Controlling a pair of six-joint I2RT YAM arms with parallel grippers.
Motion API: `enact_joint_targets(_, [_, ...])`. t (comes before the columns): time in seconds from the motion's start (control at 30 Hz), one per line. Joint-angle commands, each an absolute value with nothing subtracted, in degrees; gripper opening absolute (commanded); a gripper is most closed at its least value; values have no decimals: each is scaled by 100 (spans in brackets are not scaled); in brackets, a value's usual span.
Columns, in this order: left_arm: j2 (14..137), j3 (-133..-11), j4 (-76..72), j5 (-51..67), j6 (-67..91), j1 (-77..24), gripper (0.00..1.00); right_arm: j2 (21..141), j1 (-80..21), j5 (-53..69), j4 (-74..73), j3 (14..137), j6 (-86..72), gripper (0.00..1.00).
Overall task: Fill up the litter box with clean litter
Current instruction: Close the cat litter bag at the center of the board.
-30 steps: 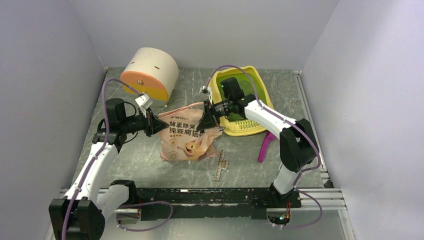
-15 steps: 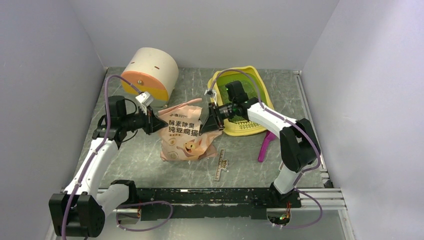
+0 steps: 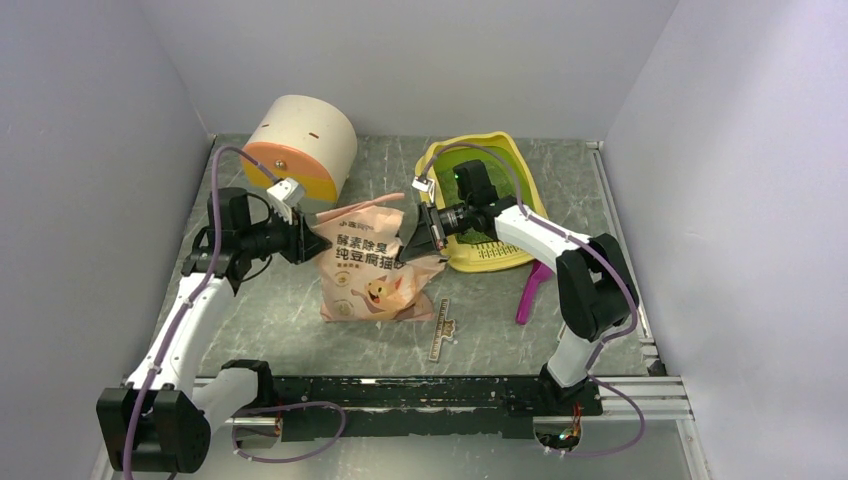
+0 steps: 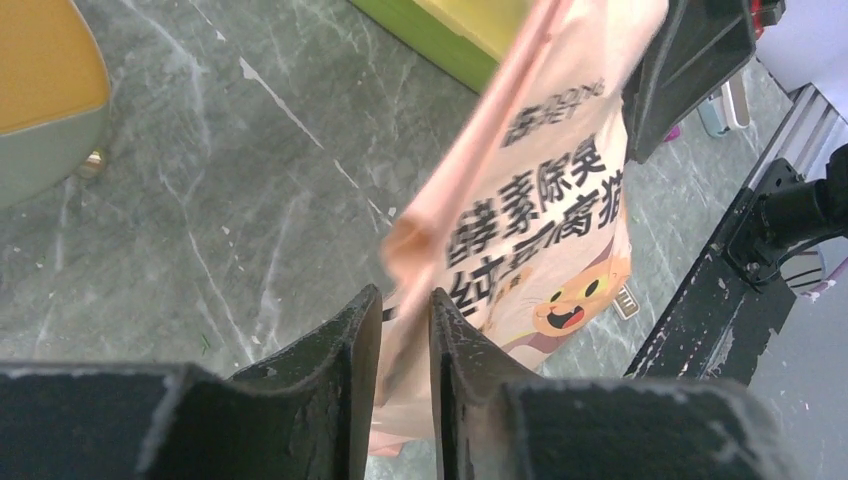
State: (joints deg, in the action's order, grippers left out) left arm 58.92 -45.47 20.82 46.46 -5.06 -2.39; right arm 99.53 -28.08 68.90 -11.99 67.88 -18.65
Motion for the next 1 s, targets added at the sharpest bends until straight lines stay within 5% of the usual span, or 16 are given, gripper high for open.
enact_joint_targets(0.0, [5657,-4648,1955,4590,-403,-190,32,10004,-2786,7132,-1013,6797,-2292,29])
enact_joint_targets(0.1, [5920,-4677,1953,5217,-518,-195,38,9940,-2782,7110,-1021,6790,-2256,41])
enact_joint_targets(0.2, [6238,-4713,1977,5598,-635,-186,42,9858,-2786,6996,-1008,6689,-2202,42])
enact_joint_targets(0.27, [6386,-4707,1919,5812,-653,-193,46,9837,-2786,6866,-1004,6631,-2201,32])
enact_joint_targets(0.37, [6529,-4676,1665,6047,-507,-196,48,9924,-2786,6960,-743,6571,-2488,0])
enact_joint_targets(0.47, [6568,-4638,1145,6247,-111,-200,48,10052,-2786,6842,-860,6695,-2689,0])
enact_joint_targets(0.57, [6656,-4631,962,6605,-46,-200,39,10008,-2789,6993,-600,6647,-3032,0])
enact_joint_targets(0.7, [6795,-4658,1357,6665,-318,-198,6,9767,-2786,7212,346,6403,-3844,0])
enact_joint_targets(0.73, [6785,-4666,1509,6528,-396,-198,5,9708,-2780,7169,363,6414,-3884,1])
enact_joint_targets(0.9, [6285,-4248,1050,6000,194,-201,5,9282,-2702,6279,-843,6641,-2269,50])
enact_joint_targets(0.97, [6014,-3952,520,5949,672,-198,5,9023,-2581,6010,-537,6190,-2060,61])
